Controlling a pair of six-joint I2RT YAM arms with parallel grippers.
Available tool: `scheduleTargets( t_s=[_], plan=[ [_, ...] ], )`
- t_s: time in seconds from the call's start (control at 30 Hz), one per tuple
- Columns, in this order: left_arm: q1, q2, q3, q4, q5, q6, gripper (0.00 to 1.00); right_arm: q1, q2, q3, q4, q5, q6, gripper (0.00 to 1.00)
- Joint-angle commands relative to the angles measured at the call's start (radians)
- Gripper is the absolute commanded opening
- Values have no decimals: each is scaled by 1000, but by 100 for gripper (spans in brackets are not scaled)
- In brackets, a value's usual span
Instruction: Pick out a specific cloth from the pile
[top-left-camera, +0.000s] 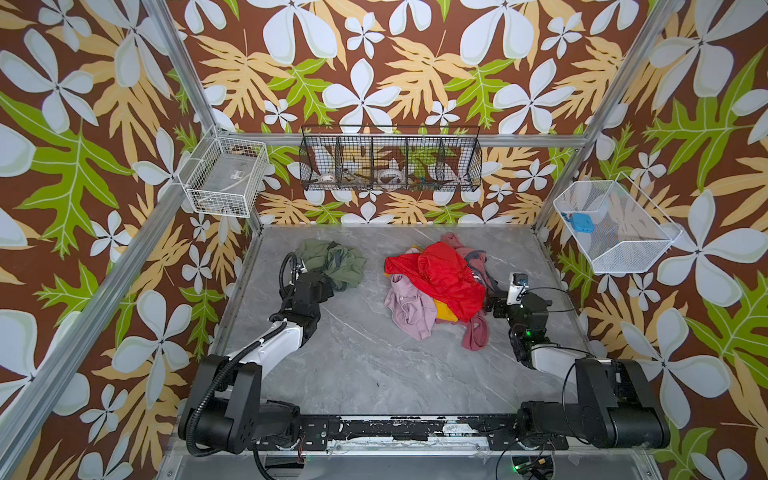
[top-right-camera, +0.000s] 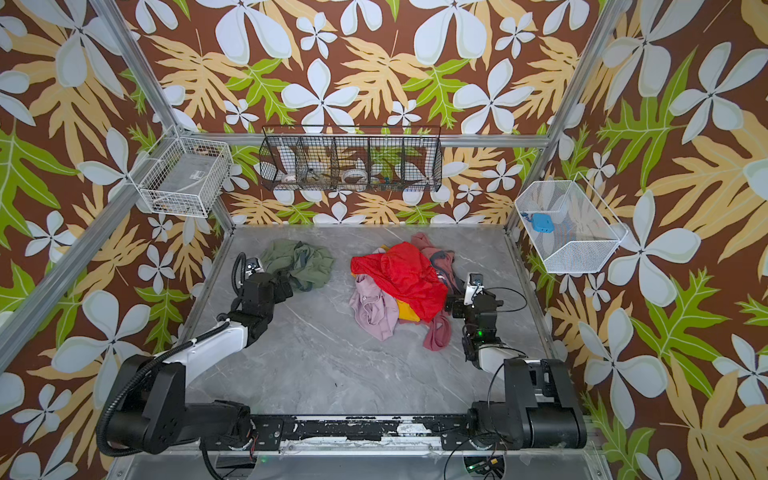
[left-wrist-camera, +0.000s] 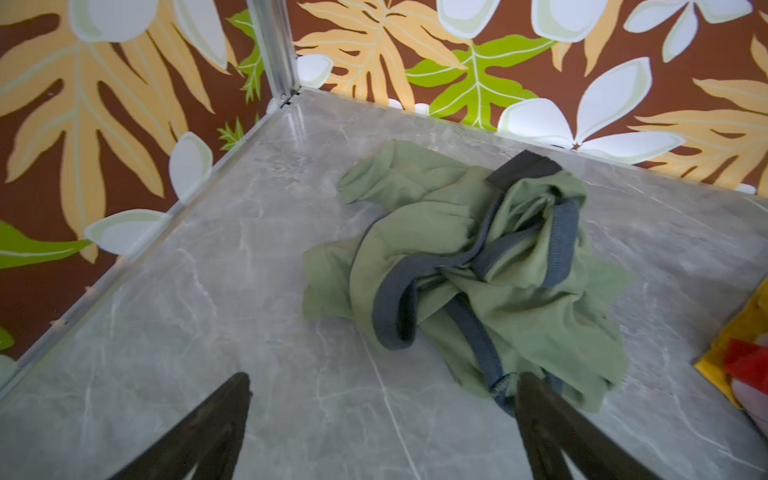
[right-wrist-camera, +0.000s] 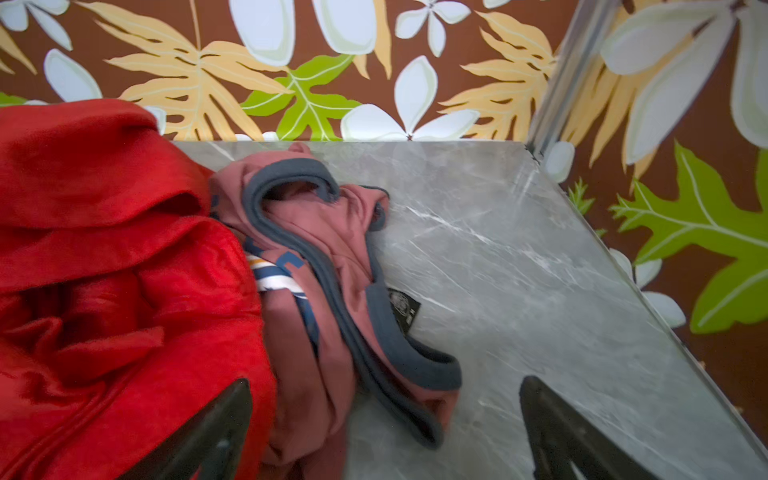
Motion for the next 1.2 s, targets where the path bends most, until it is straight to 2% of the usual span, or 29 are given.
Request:
scheduleTargets(
  t_s=[0.0,0.13,0.27,0.4,0.43,0.53,0.6,0.67,0.7,0.87,0.97,1.07,1.17],
  plan=[
    [-5,-30,-31,129,-107,11,100,25,-7,-14,24,74,-55,100],
    [-5,-43,-56,172,-165,44,100,23,-66,-91,114,87,-38,100],
    [-5,-38,-108,256,-225,87,100,24,-74,-89,117,86,-27,100],
    [-4,-33,-237,530,-216,186,100,24,-25,-90,181,65,-7,100],
    [-3,-25,-271,615,-202,206,100,24,-6,-85,203,58,-6,100],
    [-1,17,-305,699,-163,214,100,24,30,-52,167,61,-2,100],
    [1,58,-331,796,-146,242,100,23,55,-75,223,54,-8,100],
    [15,39,-309,709,-96,214,100,24,107,-114,331,58,-4,100],
    [27,48,-317,746,-52,228,100,23,117,-129,374,72,1,100],
    [50,44,-302,694,22,214,100,20,107,-113,326,72,8,100],
    [52,42,-308,705,27,214,100,19,109,-113,330,71,9,100],
    [59,27,-342,753,78,223,100,20,107,-113,326,71,9,100],
    [77,10,-453,912,170,227,99,20,107,-113,326,71,10,100]
  ],
)
